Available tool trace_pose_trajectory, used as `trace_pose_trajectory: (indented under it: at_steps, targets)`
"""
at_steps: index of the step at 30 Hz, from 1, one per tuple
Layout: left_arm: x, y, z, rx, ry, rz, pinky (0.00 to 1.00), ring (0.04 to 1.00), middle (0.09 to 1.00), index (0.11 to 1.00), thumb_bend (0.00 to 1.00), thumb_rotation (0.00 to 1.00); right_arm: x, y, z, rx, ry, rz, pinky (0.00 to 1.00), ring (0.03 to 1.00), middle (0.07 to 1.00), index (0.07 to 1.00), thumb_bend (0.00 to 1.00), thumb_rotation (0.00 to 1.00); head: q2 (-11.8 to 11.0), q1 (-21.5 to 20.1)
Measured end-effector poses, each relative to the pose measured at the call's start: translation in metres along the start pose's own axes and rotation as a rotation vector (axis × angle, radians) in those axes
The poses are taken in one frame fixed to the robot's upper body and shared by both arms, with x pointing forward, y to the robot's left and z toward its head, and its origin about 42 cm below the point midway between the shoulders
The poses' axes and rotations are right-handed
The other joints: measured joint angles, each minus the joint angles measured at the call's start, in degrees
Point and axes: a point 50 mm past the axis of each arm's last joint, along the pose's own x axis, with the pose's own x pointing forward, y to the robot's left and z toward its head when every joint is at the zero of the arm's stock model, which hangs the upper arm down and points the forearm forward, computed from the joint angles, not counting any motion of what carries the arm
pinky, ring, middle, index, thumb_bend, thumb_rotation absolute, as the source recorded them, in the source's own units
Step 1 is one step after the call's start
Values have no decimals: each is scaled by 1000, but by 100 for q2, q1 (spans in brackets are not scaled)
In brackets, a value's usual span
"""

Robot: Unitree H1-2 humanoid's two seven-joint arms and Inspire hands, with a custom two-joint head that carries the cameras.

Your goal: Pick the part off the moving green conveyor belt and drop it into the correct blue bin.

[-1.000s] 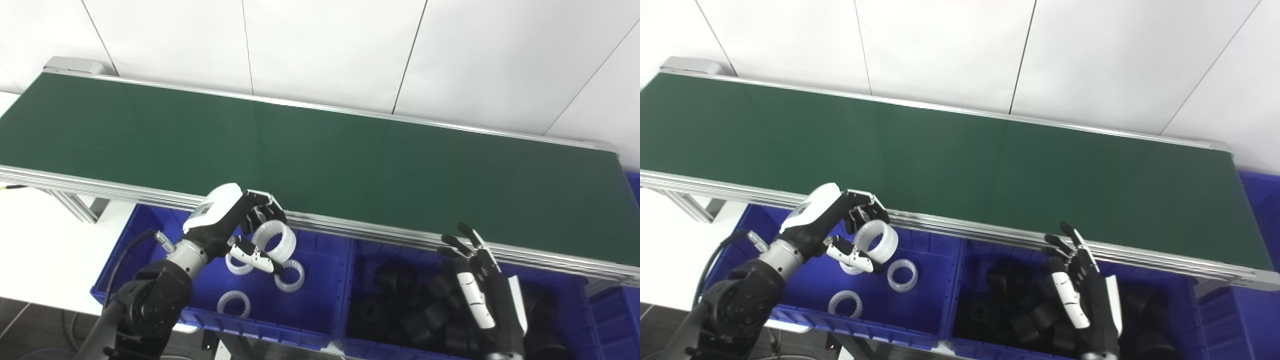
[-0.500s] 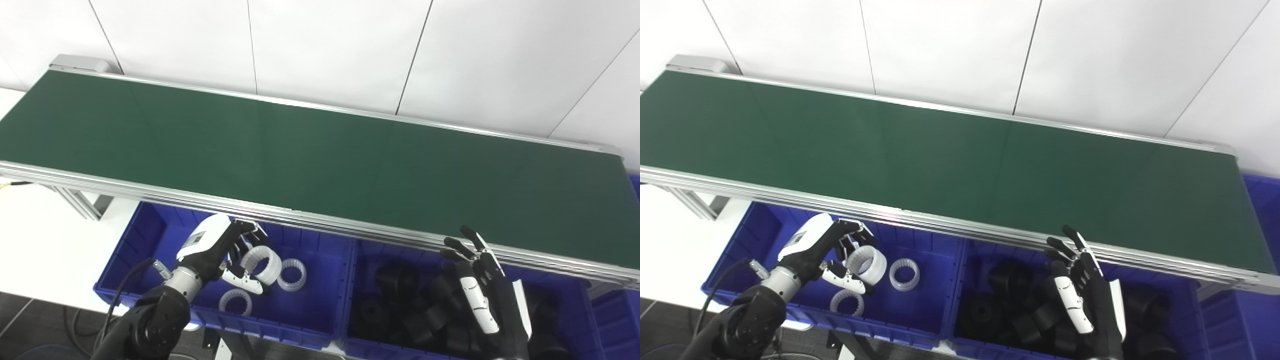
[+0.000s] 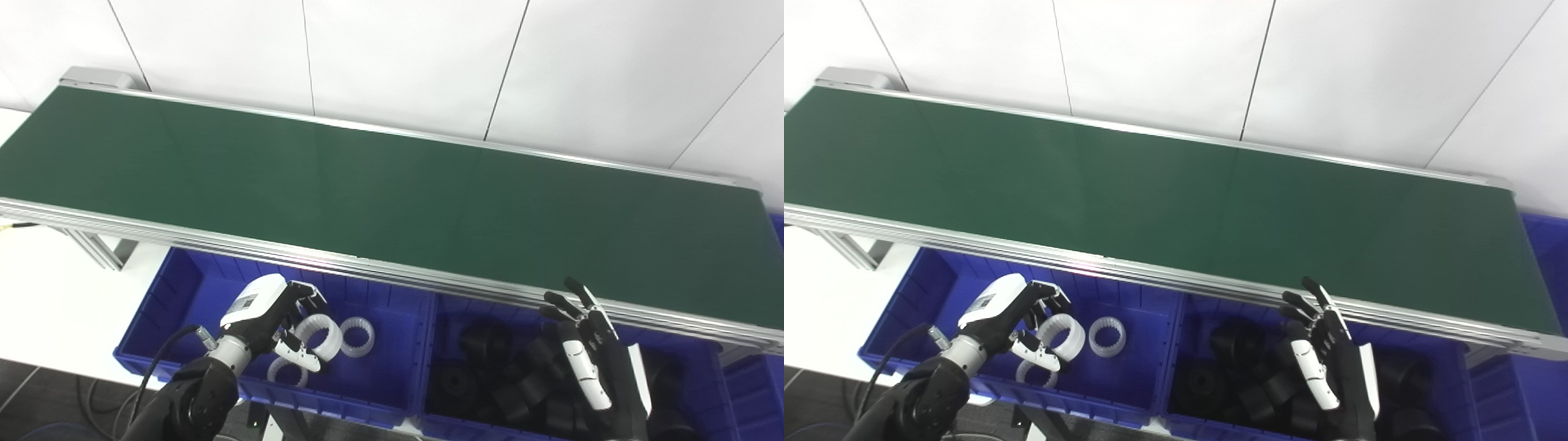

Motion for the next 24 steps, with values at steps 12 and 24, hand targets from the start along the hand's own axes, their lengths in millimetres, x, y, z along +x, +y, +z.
trace_pose_trajectory:
  at_steps: [12, 24]
  targets:
    - [-6, 10, 10, -24, 38, -9, 796, 909, 971, 940, 769, 29, 0, 0, 0, -1, 1, 0, 685, 746, 792, 894, 505, 708, -53, -9]
    - [-8, 12, 12, -54, 44, -22, 774, 902, 967, 966, 788, 109, -1, 0, 0, -1, 2, 0, 685, 748, 796, 897, 506, 706, -123, -52]
